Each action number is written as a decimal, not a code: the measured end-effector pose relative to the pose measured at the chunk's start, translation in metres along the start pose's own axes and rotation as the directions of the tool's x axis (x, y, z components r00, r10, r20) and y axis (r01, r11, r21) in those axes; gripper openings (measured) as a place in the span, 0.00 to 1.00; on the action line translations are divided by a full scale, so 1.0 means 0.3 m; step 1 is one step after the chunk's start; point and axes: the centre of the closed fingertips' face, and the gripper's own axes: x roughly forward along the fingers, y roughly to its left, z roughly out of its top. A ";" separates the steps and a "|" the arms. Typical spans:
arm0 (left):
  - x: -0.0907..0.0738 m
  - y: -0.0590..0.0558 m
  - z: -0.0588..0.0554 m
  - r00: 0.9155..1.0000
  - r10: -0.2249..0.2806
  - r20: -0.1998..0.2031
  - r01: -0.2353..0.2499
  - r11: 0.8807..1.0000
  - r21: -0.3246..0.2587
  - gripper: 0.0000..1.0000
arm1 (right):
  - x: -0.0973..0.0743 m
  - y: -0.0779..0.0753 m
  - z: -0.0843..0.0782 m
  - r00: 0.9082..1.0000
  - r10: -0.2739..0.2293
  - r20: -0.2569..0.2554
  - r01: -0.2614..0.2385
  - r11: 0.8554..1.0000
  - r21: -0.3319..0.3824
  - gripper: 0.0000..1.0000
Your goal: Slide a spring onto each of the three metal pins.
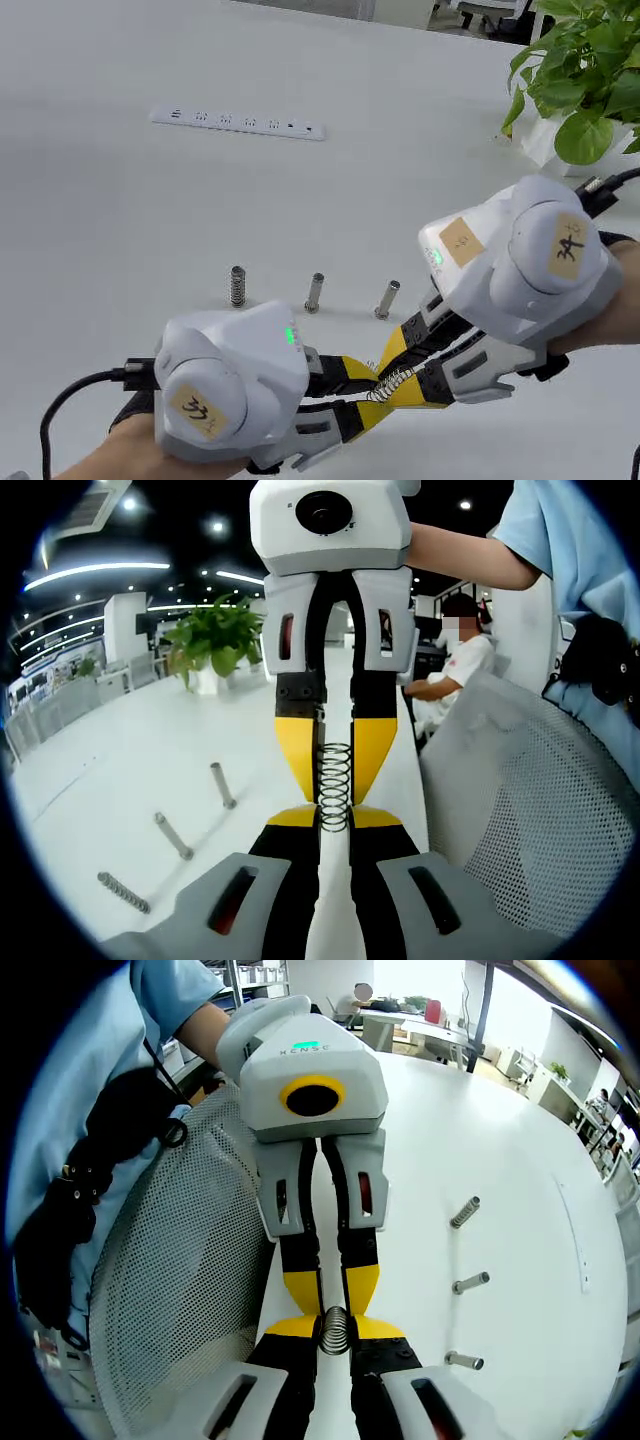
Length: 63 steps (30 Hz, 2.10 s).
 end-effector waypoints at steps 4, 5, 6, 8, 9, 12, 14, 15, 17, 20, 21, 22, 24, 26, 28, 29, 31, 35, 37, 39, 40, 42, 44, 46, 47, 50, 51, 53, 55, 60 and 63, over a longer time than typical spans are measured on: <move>0.005 0.001 0.001 1.000 0.001 0.003 -0.001 1.000 -0.003 0.06 | -0.002 -0.001 -0.004 1.000 0.002 -0.005 -0.002 1.000 0.002 0.08; 0.006 0.001 0.002 1.000 0.001 0.006 -0.001 1.000 -0.004 0.06 | -0.003 -0.001 -0.005 1.000 0.004 -0.005 -0.004 1.000 0.004 0.08; 0.006 0.000 0.002 1.000 0.000 0.007 0.000 1.000 -0.005 0.06 | -0.004 -0.001 -0.006 1.000 0.006 -0.005 -0.006 1.000 0.008 0.08; 0.008 -0.001 0.001 1.000 -0.001 0.009 0.001 1.000 -0.006 0.06 | -0.002 0.000 -0.007 1.000 0.010 -0.005 -0.010 1.000 0.010 0.08; 0.008 -0.002 0.001 1.000 -0.001 0.010 0.002 1.000 -0.007 0.06 | -0.002 0.001 -0.008 1.000 0.013 -0.007 -0.012 1.000 0.011 0.08; 0.008 -0.003 0.001 1.000 0.000 0.011 0.000 1.000 -0.005 0.06 | -0.001 0.001 -0.007 1.000 0.014 -0.009 -0.014 1.000 0.005 0.07; 0.005 -0.001 0.001 1.000 0.004 0.014 -0.004 1.000 -0.007 0.07 | -0.001 -0.001 -0.004 1.000 0.013 -0.006 -0.013 1.000 0.002 0.07; 0.003 -0.001 0.001 1.000 0.006 0.017 -0.006 1.000 -0.006 0.07 | -0.001 -0.001 -0.002 1.000 0.014 -0.005 -0.014 1.000 0.001 0.07; 0.000 0.001 0.002 1.000 0.010 0.023 -0.010 1.000 0.001 0.07 | -0.002 -0.002 0.001 1.000 0.015 -0.005 -0.015 1.000 0.000 0.07; -0.003 0.005 0.001 1.000 0.018 0.024 -0.018 1.000 -0.006 0.07 | 0.001 -0.005 0.006 1.000 0.012 -0.008 -0.012 1.000 -0.008 0.07; -0.005 0.006 0.000 1.000 0.020 0.023 -0.020 1.000 -0.005 0.07 | 0.002 -0.005 0.008 1.000 0.013 -0.010 -0.013 1.000 -0.009 0.07; -0.006 0.007 -0.001 0.999 0.022 0.024 -0.022 1.000 -0.006 0.07 | 0.002 -0.006 0.009 1.000 0.013 -0.010 -0.013 1.000 -0.011 0.07; -0.009 0.008 -0.002 0.999 0.026 0.023 -0.025 1.000 -0.007 0.07 | 0.004 -0.006 0.013 1.000 0.015 -0.008 -0.015 1.000 -0.012 0.07; -0.012 0.012 -0.005 0.999 0.035 0.023 -0.035 0.999 -0.006 0.09 | 0.003 -0.006 0.019 1.000 0.018 -0.002 -0.018 1.000 -0.012 0.07; -0.016 0.017 -0.012 0.999 0.045 0.019 -0.045 0.999 -0.020 0.13 | 0.002 -0.007 0.023 1.000 0.018 0.002 -0.018 1.000 -0.016 0.07; -0.018 0.018 -0.014 0.999 0.049 0.019 -0.048 0.999 -0.022 0.14 | 0.002 -0.011 0.025 1.000 0.013 0.004 -0.012 1.000 -0.022 0.07; -0.024 0.024 -0.024 0.998 0.062 0.016 -0.062 0.998 -0.033 0.19 | 0.001 -0.011 0.022 1.000 0.015 0.000 -0.015 1.000 -0.020 0.07; -0.045 0.043 -0.043 0.996 0.093 0.016 -0.092 0.994 -0.054 0.23 | -0.001 -0.009 0.023 1.000 0.020 0.002 -0.020 0.999 -0.027 0.07; -0.056 0.062 -0.052 0.992 0.125 0.015 -0.124 0.990 -0.068 0.31 | -0.001 -0.009 0.022 1.000 0.022 0.001 -0.022 0.999 -0.025 0.07; -0.072 0.076 -0.060 0.989 0.145 0.016 -0.144 0.987 -0.071 0.38 | -0.001 -0.011 0.020 1.000 0.020 -0.002 -0.020 0.999 -0.029 0.07; -0.085 0.092 -0.067 0.985 0.171 0.013 -0.170 0.982 -0.077 0.41 | -0.001 -0.011 0.020 1.000 0.021 -0.002 -0.021 0.999 -0.029 0.07; -0.101 0.106 -0.077 0.983 0.186 0.008 -0.185 0.978 -0.095 0.46 | -0.001 -0.011 0.021 1.000 0.023 -0.002 -0.023 0.999 -0.030 0.07; -0.121 0.131 -0.094 0.976 0.219 -0.003 -0.218 0.969 -0.114 0.51 | 0.000 -0.012 0.021 1.000 0.026 -0.003 -0.026 0.999 -0.031 0.07; -0.143 0.150 -0.107 0.969 0.247 -0.008 -0.246 0.961 -0.129 0.56 | 0.001 -0.012 0.022 0.999 0.033 -0.003 -0.033 0.999 -0.029 0.07; -0.152 0.157 -0.111 0.966 0.258 -0.009 -0.257 0.956 -0.139 0.58 | 0.002 -0.013 0.022 0.999 0.033 -0.003 -0.033 0.999 -0.029 0.07; -0.187 0.180 -0.132 0.957 0.290 -0.021 -0.289 0.944 -0.159 0.64 | 0.003 -0.017 0.015 0.999 0.036 -0.010 -0.036 0.999 -0.031 0.07; -0.196 0.186 -0.138 0.954 0.299 -0.026 -0.299 0.940 -0.166 0.65 | 0.003 -0.018 0.014 0.999 0.038 -0.012 -0.038 0.999 -0.030 0.07; -0.217 0.198 -0.150 0.948 0.317 -0.033 -0.318 0.929 -0.188 0.68 | 0.003 -0.021 0.011 0.999 0.038 -0.015 -0.038 0.999 -0.032 0.07; -0.241 0.218 -0.160 0.935 0.354 -0.035 -0.352 0.909 -0.223 0.73 | 0.003 -0.027 0.010 0.999 0.039 -0.015 -0.040 0.999 -0.031 0.07; -0.285 0.241 -0.177 0.914 0.404 -0.038 -0.401 0.882 -0.249 0.83 | 0.007 -0.035 0.009 0.999 0.049 -0.020 -0.049 0.998 -0.034 0.07; -0.301 0.244 -0.186 0.908 0.417 -0.050 -0.415 0.872 -0.261 0.89 | 0.010 -0.042 0.009 0.998 0.051 -0.023 -0.052 0.998 -0.039 0.07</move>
